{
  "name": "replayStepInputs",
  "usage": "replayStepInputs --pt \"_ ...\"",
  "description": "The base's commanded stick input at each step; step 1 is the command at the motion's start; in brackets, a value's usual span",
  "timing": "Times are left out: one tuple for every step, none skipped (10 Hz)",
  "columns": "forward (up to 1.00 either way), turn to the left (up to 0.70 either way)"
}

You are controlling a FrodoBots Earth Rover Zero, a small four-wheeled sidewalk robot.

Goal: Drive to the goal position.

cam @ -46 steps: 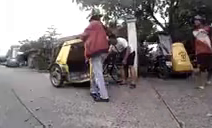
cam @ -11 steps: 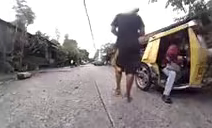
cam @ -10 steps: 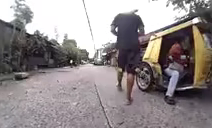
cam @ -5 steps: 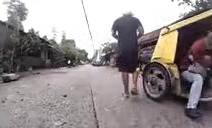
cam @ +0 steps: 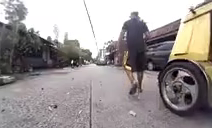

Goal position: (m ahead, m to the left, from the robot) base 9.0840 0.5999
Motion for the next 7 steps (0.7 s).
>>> replayStepInputs --pt "1.0 0.27" --pt "1.0 0.27" --pt "1.0 0.13" --pt "1.0 0.0" --pt "1.0 0.0" --pt "1.0 0.0" --pt "1.0 0.0"
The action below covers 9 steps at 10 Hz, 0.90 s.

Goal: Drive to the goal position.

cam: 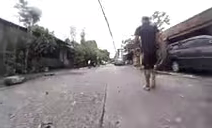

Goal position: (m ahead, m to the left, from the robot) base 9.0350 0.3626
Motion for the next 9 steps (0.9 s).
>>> replayStepInputs --pt "1.0 -0.21" --pt "1.0 -0.14" --pt "1.0 -0.18" --pt "1.0 -0.02" --pt "1.0 0.0" --pt "1.0 0.0" --pt "1.0 0.0" --pt "1.0 0.0" --pt "1.0 0.0"
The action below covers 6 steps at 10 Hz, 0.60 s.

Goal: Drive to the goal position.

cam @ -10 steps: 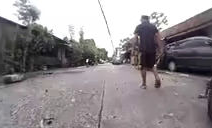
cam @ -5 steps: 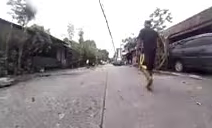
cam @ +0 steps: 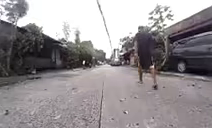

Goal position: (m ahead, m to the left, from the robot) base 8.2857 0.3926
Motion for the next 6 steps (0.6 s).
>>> replayStepInputs --pt "1.0 0.0" --pt "1.0 0.0" --pt "1.0 0.0" --pt "1.0 0.0" --pt "1.0 0.0" --pt "1.0 0.0"
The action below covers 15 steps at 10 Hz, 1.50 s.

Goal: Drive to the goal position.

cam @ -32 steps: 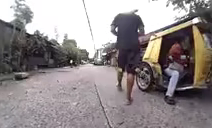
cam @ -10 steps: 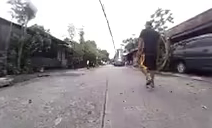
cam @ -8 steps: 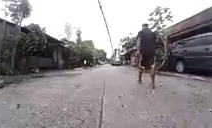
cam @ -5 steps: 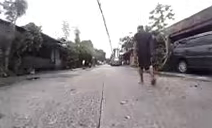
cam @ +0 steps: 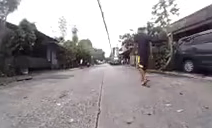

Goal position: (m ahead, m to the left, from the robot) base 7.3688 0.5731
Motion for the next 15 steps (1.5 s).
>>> replayStepInputs --pt "1.0 0.0" --pt "1.0 0.0" --pt "1.0 0.0" --pt "1.0 -0.12" --pt "1.0 -0.27" --pt "1.0 -0.27" --pt "1.0 -0.27" --pt "1.0 -0.27" --pt "1.0 -0.27" --pt "1.0 -0.27" --pt "1.0 -0.27" --pt "1.0 -0.27" --pt "1.0 -0.21" --pt "1.0 0.0" --pt "1.0 0.0"
